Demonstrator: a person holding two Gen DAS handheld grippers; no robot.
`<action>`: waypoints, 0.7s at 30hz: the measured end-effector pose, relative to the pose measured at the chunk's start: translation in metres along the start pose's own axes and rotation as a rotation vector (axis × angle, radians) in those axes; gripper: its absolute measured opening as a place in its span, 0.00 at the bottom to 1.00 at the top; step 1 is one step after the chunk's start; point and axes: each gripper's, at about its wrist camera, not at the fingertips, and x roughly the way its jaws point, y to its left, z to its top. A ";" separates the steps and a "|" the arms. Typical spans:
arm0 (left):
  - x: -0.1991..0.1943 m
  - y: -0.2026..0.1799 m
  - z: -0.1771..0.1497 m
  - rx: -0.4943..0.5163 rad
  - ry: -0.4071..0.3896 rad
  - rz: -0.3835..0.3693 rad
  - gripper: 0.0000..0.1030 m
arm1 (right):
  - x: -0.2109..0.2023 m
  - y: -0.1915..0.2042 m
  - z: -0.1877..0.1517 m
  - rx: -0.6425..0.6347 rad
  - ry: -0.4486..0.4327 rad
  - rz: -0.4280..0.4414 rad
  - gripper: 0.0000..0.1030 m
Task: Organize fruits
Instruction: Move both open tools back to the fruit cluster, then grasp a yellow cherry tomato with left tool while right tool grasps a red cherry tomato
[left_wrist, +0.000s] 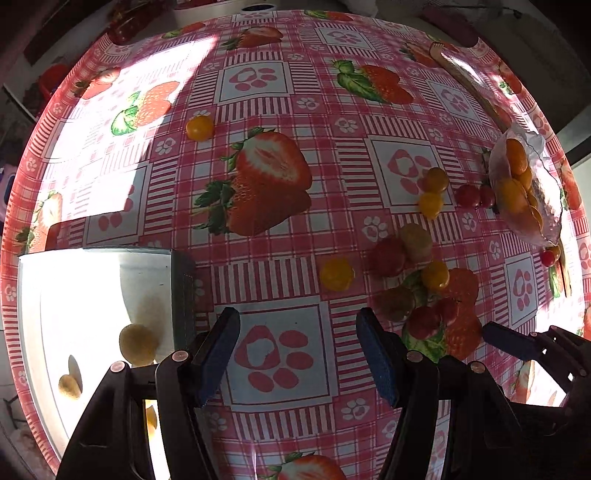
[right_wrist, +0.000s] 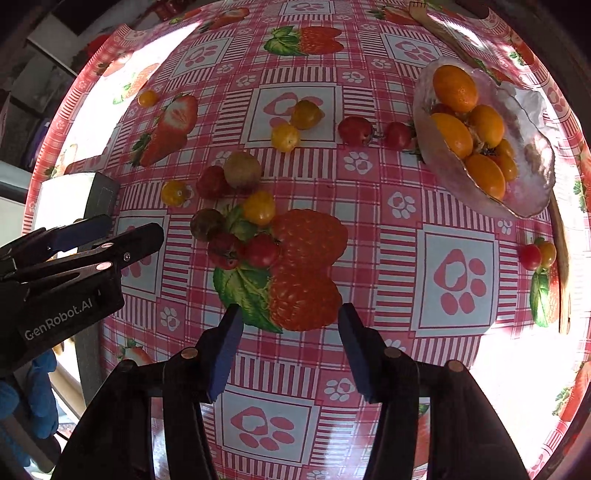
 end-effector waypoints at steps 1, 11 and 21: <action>0.002 -0.001 0.001 0.007 -0.001 -0.001 0.65 | 0.002 0.000 0.002 -0.005 -0.001 0.002 0.56; 0.010 -0.010 0.012 0.060 -0.032 0.008 0.64 | 0.011 0.013 0.029 -0.086 -0.053 -0.007 0.55; 0.010 -0.015 0.020 0.043 -0.036 -0.035 0.19 | 0.010 0.009 0.047 -0.053 -0.064 0.051 0.22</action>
